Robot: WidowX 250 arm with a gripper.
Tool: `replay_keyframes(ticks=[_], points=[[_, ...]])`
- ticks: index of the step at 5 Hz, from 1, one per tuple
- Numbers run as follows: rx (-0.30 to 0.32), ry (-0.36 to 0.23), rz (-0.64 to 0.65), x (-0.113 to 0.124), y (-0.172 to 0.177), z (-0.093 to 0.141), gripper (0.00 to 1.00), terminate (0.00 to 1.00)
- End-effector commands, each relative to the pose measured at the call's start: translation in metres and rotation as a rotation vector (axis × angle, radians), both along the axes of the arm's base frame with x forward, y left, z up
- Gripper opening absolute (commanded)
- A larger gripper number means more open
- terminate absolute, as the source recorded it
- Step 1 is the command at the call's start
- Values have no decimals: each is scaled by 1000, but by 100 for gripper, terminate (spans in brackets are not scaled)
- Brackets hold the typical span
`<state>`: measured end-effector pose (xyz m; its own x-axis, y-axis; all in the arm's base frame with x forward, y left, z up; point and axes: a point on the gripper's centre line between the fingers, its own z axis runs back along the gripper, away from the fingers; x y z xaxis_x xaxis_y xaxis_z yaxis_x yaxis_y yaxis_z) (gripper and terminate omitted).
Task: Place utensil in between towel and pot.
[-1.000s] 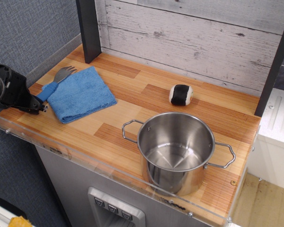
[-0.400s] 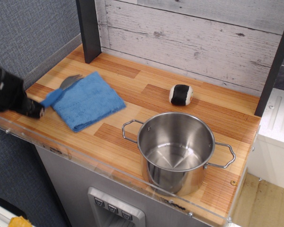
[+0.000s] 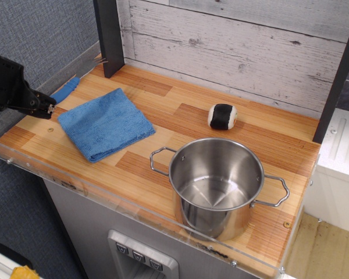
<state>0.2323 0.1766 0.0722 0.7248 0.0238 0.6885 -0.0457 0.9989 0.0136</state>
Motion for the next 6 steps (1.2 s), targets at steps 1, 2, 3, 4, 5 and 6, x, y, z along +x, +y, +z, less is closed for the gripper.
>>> replay_keyframes(ticks=[1, 2, 3, 4, 5, 6], points=[[-10, -62, 2, 1, -7, 34, 0, 0], [-49, -96, -48, 3, -38, 50, 0, 0], [-79, -92, -107, 0, -70, 52, 0, 0], [-89, -61, -157, -7, -94, 43, 0, 0], [-97, -14, -188, -12, -109, 22, 0, 0], [-79, 32, -202, -12, -113, 1, 0, 0]])
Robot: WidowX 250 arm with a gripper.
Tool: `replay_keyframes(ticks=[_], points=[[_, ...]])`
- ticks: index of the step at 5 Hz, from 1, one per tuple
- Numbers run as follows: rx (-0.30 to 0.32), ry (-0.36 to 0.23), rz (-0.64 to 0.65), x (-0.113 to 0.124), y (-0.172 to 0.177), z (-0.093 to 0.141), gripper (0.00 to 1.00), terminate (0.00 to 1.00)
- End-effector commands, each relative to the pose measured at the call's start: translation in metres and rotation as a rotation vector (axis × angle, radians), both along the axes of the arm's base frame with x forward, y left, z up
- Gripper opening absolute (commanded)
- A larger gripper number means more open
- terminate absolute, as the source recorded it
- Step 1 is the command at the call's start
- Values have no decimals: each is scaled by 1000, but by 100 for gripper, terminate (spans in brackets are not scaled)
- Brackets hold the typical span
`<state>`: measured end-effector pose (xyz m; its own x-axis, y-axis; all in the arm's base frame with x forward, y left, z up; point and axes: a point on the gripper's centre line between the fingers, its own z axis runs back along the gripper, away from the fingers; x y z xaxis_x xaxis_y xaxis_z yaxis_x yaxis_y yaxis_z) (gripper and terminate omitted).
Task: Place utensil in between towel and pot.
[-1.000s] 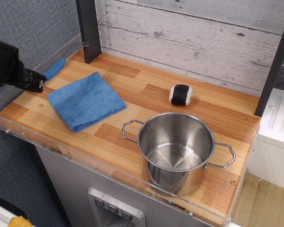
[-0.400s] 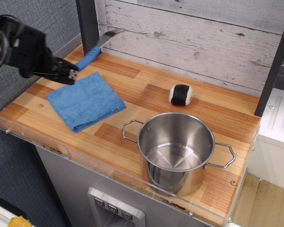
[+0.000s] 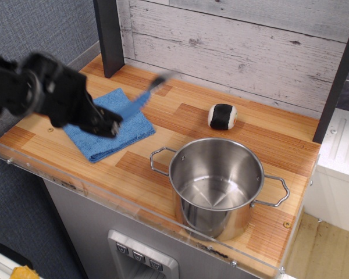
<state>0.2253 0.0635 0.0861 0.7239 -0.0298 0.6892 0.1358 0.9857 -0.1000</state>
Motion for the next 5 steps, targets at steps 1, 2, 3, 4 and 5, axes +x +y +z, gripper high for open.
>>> replay_keyframes(ticks=[1, 2, 3, 4, 5], points=[[55, 52, -25, -3, 2, -29, 0, 0], [69, 79, -18, -1, 7, -45, 0, 0], [84, 106, -16, 0, 12, -61, 0, 0], [103, 129, -15, 0, 16, -75, 0, 0], [115, 155, -4, 3, 19, -78, 100, 0]])
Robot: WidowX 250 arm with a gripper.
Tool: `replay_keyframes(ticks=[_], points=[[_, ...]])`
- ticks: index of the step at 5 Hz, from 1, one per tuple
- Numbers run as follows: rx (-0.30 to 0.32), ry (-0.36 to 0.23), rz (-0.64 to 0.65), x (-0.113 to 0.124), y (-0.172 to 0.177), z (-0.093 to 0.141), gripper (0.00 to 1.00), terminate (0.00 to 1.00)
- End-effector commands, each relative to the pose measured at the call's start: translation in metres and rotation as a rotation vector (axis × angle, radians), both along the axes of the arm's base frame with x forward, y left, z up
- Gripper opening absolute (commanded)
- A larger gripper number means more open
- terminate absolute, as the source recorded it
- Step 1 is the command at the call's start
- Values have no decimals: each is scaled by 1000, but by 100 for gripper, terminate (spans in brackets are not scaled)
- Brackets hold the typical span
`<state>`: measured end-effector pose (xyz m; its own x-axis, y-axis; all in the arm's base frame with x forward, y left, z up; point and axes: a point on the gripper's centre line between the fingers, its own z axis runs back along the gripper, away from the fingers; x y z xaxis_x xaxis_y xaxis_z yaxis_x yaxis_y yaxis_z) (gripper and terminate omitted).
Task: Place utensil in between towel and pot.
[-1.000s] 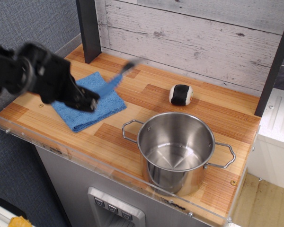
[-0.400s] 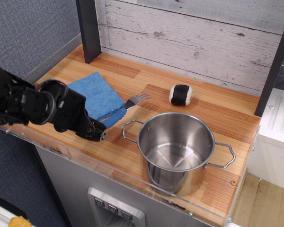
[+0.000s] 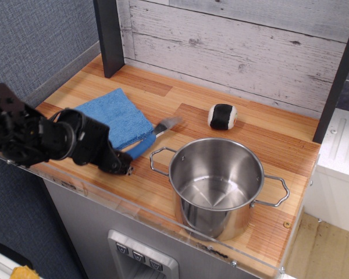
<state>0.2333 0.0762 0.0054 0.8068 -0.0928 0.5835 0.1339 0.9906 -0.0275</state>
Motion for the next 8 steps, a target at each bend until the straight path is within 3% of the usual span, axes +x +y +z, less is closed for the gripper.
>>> replay_keyframes(ticks=[1, 4, 5, 8], points=[[33, 15, 11, -3, 7, 3, 100, 0], [17, -2, 5, -3, 8, 13, 100, 0], [-36, -77, 17, -2, 10, 36, 100, 0], [-102, -340, 42, -14, 25, 124, 100, 0]])
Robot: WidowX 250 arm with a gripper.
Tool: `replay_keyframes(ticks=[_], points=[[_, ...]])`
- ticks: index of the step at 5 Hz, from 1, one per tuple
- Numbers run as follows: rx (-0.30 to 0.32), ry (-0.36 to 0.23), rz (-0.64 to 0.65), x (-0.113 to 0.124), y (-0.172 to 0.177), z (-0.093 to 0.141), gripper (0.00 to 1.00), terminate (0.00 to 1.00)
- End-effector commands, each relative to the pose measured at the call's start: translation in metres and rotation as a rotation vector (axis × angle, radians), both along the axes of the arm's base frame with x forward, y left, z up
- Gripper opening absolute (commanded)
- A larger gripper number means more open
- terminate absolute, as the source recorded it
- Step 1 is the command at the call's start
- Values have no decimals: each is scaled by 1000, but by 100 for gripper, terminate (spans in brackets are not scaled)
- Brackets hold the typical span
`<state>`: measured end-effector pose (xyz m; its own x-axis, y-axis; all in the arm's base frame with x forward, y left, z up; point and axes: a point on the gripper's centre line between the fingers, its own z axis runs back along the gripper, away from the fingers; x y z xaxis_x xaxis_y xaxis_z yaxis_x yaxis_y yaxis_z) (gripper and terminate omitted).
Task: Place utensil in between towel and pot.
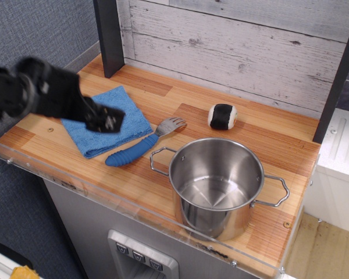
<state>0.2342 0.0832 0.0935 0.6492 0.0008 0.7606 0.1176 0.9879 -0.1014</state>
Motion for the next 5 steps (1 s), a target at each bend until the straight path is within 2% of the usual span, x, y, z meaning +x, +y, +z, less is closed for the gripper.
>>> replay_keyframes(ticks=[1, 3, 4, 5], points=[[-17, -183, 26, -23, 24, 56, 100, 0], [-6, -233, 22, -28, 25, 65, 100, 0], [-6, -233, 22, -28, 25, 65, 100, 0], [-6, -233, 22, -28, 25, 65, 100, 100]])
